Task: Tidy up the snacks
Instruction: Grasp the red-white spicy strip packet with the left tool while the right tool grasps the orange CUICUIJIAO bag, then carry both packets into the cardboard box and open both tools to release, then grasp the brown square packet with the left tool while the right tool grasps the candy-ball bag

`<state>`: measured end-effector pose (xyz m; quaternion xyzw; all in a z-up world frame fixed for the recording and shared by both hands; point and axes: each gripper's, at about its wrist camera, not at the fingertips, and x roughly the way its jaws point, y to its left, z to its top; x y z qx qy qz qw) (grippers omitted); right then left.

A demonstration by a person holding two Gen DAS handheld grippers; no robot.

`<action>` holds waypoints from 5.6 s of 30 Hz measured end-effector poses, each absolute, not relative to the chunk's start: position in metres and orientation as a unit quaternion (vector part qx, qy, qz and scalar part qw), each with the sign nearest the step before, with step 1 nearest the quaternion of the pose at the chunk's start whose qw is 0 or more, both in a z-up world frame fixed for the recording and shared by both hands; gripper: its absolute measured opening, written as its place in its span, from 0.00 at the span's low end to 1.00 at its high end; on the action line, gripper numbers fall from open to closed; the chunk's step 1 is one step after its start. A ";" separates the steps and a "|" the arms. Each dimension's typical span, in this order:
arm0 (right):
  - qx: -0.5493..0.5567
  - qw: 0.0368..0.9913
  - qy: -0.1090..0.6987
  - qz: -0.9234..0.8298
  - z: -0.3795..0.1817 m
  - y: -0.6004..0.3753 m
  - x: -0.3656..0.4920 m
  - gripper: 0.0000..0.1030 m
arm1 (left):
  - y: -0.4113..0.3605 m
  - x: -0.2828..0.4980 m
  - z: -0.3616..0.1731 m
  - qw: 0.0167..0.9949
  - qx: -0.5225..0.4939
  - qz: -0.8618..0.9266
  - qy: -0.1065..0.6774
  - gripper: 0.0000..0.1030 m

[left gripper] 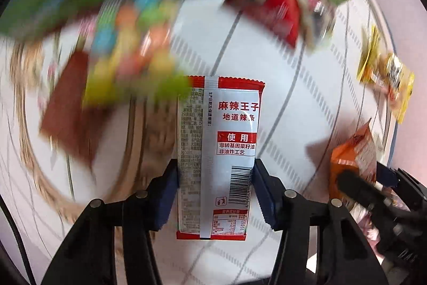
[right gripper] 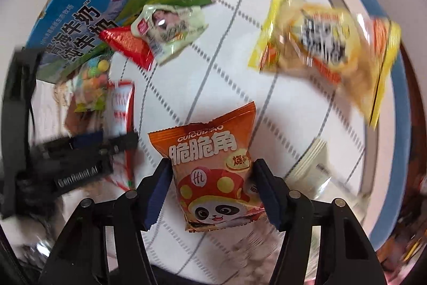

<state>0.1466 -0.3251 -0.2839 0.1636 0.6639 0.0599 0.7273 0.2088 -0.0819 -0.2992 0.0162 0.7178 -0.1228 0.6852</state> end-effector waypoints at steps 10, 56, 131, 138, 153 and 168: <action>0.135 0.719 0.677 0.077 -0.288 -0.300 0.129 0.73 | -0.068 0.189 -0.333 0.671 0.006 -0.110 0.733 0.52; 0.117 0.818 0.550 0.122 -0.138 -0.248 0.357 0.59 | -0.055 0.404 -0.150 0.727 -0.121 -0.133 0.662 0.46; 0.151 0.817 0.546 0.107 -0.175 -0.268 0.249 0.60 | 0.043 0.230 -0.146 0.831 -0.050 0.025 0.554 0.85; 0.171 0.781 0.588 0.118 -0.231 -0.246 0.257 0.60 | 0.018 0.252 -0.228 0.777 0.072 -0.029 0.624 0.85; 0.143 0.761 0.618 0.138 -0.263 -0.184 0.251 0.60 | 0.047 0.223 -0.288 0.734 0.004 -0.010 0.679 0.55; 0.005 0.770 0.624 0.128 -0.305 -0.071 0.282 0.56 | 0.091 0.199 -0.309 0.693 -0.084 0.009 0.716 0.57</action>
